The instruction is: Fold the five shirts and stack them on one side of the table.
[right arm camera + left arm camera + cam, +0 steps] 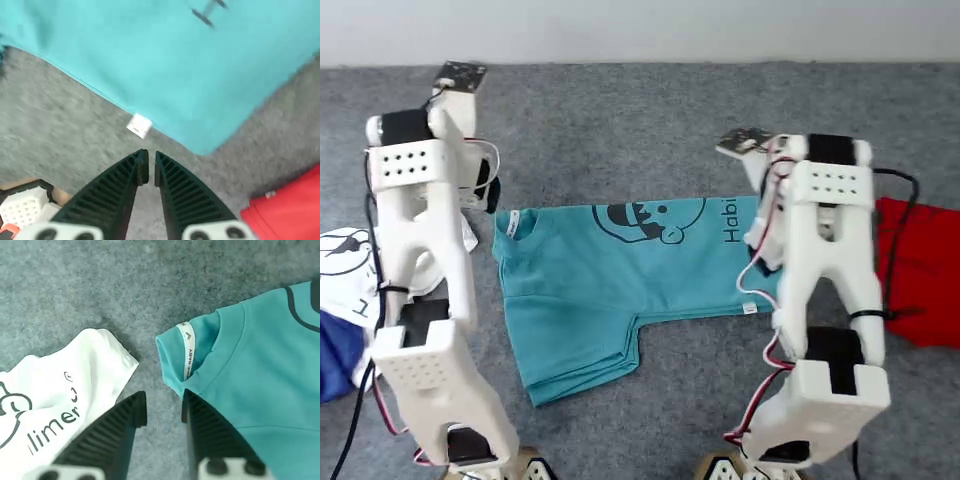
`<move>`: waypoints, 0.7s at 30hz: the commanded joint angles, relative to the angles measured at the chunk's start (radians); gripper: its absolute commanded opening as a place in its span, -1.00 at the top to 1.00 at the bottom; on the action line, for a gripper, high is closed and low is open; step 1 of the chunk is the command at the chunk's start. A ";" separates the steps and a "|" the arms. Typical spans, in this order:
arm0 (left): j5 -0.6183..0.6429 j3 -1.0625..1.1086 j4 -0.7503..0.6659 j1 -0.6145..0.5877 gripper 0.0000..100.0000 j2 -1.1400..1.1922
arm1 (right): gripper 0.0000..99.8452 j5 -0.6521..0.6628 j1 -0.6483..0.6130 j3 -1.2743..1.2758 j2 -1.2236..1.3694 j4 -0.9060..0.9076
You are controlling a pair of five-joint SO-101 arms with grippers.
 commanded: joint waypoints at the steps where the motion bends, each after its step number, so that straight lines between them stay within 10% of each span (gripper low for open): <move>1: 0.009 -0.033 0.021 -0.029 0.88 -0.109 | 0.94 -0.051 -0.084 0.026 -0.008 -0.064; 21: -0.112 0.539 0.020 -0.608 0.97 -0.747 | 0.89 -0.103 -0.653 0.147 -0.047 0.031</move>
